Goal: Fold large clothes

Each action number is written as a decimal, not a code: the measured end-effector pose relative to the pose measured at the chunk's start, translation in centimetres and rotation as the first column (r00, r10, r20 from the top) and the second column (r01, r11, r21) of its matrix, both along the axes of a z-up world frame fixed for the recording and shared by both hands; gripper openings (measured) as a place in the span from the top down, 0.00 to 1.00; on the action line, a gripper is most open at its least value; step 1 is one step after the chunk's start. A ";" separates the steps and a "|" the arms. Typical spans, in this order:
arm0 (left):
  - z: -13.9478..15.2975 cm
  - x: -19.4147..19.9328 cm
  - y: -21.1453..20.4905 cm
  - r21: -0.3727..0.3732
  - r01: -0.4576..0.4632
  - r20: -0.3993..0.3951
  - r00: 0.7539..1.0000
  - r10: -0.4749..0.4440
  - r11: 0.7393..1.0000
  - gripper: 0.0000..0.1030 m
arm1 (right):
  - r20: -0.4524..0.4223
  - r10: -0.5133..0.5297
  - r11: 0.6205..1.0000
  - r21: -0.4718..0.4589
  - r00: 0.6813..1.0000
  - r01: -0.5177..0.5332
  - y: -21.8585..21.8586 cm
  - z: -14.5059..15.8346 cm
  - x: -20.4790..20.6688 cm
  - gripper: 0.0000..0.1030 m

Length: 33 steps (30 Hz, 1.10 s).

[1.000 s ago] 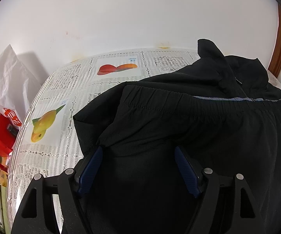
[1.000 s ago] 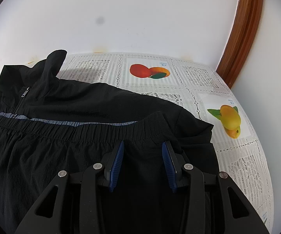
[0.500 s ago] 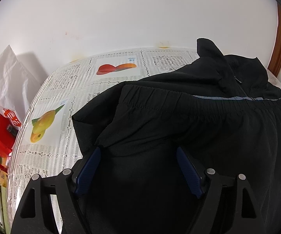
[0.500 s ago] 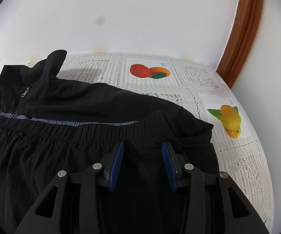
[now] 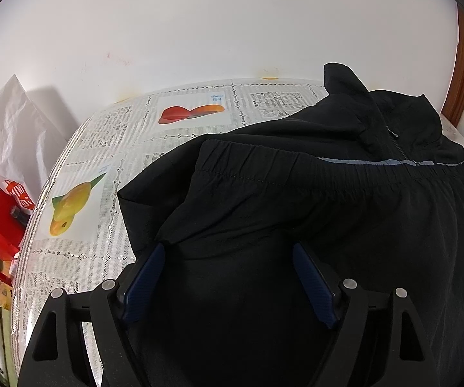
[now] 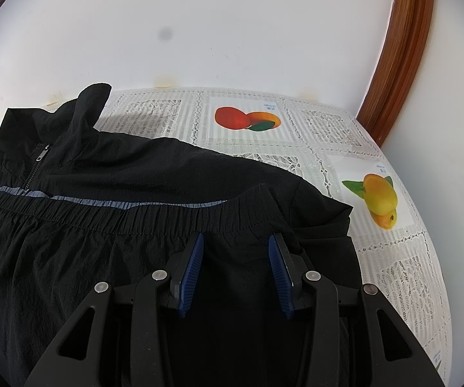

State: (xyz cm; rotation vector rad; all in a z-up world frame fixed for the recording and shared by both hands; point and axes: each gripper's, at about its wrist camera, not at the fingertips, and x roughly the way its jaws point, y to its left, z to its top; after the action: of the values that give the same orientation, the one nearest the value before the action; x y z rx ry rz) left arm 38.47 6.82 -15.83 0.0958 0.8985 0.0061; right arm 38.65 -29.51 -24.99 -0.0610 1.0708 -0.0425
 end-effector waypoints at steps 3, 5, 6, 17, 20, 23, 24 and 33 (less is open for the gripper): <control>0.0 0.0 0.0 0.000 0.000 0.000 1.000 0.000 1.000 0.21 | 0.001 0.005 1.000 -0.002 1.000 -0.005 -0.1 0.0 0.0 0.59; 0.0 0.0 0.0 0.000 0.001 0.005 1.000 -0.001 1.000 0.21 | 0.001 0.006 1.000 -0.001 1.000 -0.006 -0.1 0.0 0.0 0.58; 0.0 0.0 0.0 0.000 0.001 0.004 1.000 -0.001 1.000 0.21 | 0.001 0.006 1.000 0.000 1.000 -0.006 -0.1 0.0 0.0 0.58; 0.4 -0.3 -0.3 0.000 0.010 0.018 1.000 -0.010 1.000 0.20 | 0.055 0.012 1.000 0.009 0.998 -0.012 -0.1 1.2 -0.9 0.53; 0.7 -0.6 -0.1 -0.021 0.016 0.022 1.000 -0.015 1.000 0.20 | 0.075 0.009 0.999 0.045 0.997 -0.013 -0.2 2.2 -1.5 0.53; 1.5 -1.0 0.2 -0.048 0.015 0.035 0.999 -0.013 0.999 0.20 | 0.104 0.018 0.998 0.062 0.994 -0.024 0.2 3.2 -2.1 0.52; 1.7 -1.1 0.3 -0.057 0.015 0.038 0.999 -0.012 0.998 0.20 | 0.109 0.025 0.997 0.076 0.994 -0.034 0.4 3.6 -2.3 0.52; 5.0 -4.7 0.2 -0.073 0.043 0.046 0.998 -0.040 0.996 0.20 | 0.086 0.120 0.980 0.149 0.989 -0.132 6.7 6.6 -4.8 0.52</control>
State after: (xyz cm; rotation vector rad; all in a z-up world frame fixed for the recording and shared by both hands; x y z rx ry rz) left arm 33.77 7.02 -10.83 0.0452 0.8510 -0.0637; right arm 33.87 -22.84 -18.34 0.0131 0.9889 0.1517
